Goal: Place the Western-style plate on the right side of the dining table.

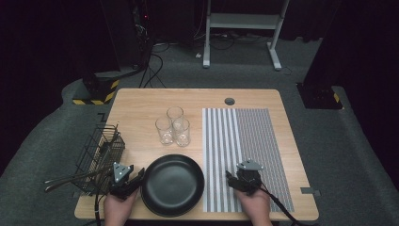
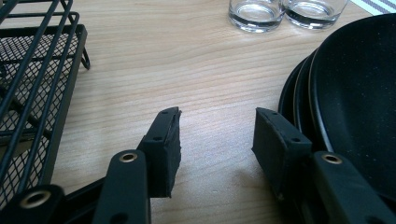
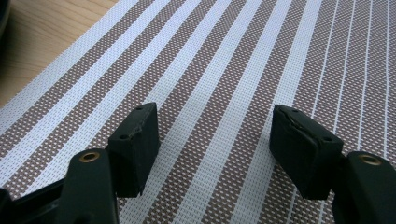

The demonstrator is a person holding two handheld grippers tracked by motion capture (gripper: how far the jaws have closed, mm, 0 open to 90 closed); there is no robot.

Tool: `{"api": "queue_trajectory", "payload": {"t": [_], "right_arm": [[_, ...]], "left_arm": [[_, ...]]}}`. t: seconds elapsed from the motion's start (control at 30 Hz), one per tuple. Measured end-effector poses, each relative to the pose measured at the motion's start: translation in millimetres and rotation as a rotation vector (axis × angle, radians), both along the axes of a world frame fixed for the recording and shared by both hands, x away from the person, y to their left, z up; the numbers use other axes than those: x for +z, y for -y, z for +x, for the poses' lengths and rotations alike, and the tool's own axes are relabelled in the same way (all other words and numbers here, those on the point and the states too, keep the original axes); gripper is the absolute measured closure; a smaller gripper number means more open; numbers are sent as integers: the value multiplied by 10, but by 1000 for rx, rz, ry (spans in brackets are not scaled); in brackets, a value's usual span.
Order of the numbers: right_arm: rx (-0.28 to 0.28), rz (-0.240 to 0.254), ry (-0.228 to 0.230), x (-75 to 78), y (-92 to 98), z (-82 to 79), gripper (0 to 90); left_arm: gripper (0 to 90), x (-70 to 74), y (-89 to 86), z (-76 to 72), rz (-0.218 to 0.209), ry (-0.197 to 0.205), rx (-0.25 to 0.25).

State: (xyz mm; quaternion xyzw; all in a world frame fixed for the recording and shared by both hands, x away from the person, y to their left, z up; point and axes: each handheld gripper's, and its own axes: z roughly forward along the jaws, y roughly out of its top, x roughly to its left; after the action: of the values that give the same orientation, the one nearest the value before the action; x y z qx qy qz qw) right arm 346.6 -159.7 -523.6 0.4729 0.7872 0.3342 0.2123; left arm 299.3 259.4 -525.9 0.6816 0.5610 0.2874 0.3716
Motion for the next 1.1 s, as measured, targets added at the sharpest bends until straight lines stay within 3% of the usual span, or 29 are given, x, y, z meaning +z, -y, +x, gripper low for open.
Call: {"api": "queue_trajectory", "payload": {"t": [1.1], "right_arm": [[2,-2,-1,1,59,5,317]], "left_arm": [[514,0,-11,2,-6,-8,-4]]}}
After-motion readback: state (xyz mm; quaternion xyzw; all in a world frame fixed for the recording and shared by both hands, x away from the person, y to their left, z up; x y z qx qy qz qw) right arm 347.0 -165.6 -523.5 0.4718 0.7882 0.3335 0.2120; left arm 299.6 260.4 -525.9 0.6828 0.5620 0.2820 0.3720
